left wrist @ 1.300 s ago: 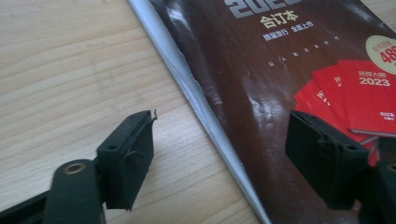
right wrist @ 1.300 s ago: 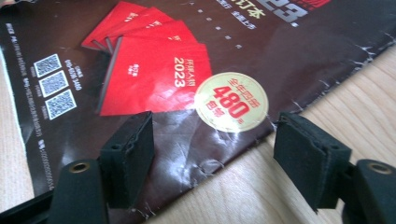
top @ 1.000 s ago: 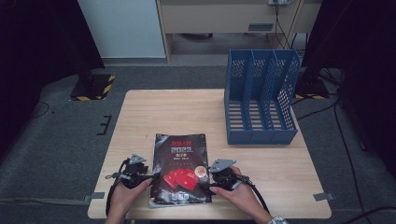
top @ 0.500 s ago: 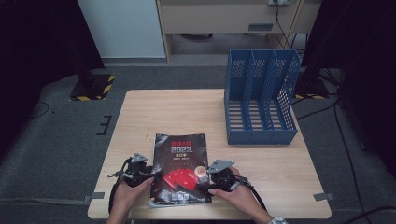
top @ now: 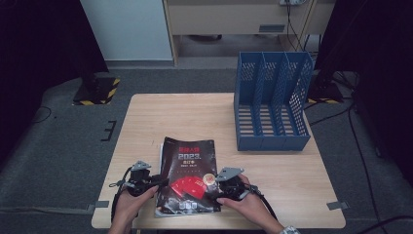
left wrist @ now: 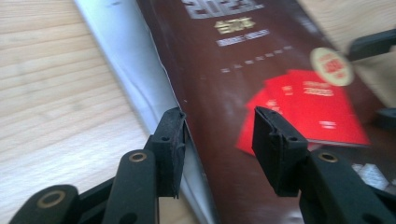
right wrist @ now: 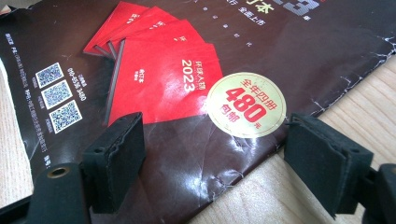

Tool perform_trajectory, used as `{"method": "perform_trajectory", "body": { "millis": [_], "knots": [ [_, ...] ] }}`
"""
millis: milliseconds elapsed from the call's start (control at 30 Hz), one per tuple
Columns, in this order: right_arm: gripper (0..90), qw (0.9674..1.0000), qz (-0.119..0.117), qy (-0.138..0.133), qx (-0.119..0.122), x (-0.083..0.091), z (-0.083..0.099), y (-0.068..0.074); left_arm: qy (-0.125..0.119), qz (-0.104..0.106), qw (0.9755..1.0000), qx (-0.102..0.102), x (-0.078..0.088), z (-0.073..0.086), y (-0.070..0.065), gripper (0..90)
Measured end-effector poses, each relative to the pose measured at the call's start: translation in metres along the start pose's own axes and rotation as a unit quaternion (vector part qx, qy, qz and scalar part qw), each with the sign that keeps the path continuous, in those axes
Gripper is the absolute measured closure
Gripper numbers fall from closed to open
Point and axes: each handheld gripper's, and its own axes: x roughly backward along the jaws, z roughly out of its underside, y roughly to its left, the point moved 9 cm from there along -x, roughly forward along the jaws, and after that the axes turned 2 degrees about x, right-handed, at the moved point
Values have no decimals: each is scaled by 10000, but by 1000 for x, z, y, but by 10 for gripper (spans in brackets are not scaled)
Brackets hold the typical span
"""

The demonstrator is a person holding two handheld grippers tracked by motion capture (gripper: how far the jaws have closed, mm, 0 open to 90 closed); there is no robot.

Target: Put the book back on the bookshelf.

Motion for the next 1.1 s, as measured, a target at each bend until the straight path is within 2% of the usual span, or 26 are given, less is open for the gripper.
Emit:
{"method": "perform_trajectory", "body": {
  "millis": [100,133,233,267,500,633,733,767,800,833,867,1033,1100],
  "knots": [
    [208,10000,-6,3,7,0,0,0,97,53,9999,-57,0,2,-4,541],
    [208,10000,-8,3,11,0,0,0,244,83,9996,-153,-2,7,-9,541],
    [208,10000,-13,7,11,0,0,0,366,56,9990,-232,-3,10,-10,541],
    [208,10000,-9,1,9,0,0,0,334,127,9991,-221,-3,9,-12,543],
    [208,10000,-11,2,8,0,0,0,203,162,9990,-373,-14,-1,-17,520],
    [208,10000,-12,2,8,0,0,0,232,187,9987,-407,-20,-3,-18,512],
    [208,10000,-12,4,9,0,0,0,226,345,9985,-347,-22,-4,-20,511],
    [208,10000,-10,3,12,0,0,0,181,538,9980,-289,-20,-5,-23,515],
    [208,10000,-11,3,11,0,0,0,121,632,9976,-248,-17,-6,-26,521],
    [208,10000,-11,3,11,0,0,0,121,632,9976,-248,-17,-6,-26,525],
    [208,10000,-13,4,11,0,0,0,200,463,9978,-423,-18,-4,-26,524],
    [208,10000,-11,5,11,0,0,0,238,333,9980,-475,-26,-6,-27,500],
    [208,10000,-9,5,15,0,0,0,223,309,9982,-465,-29,-7,-27,460]
  ]
}}
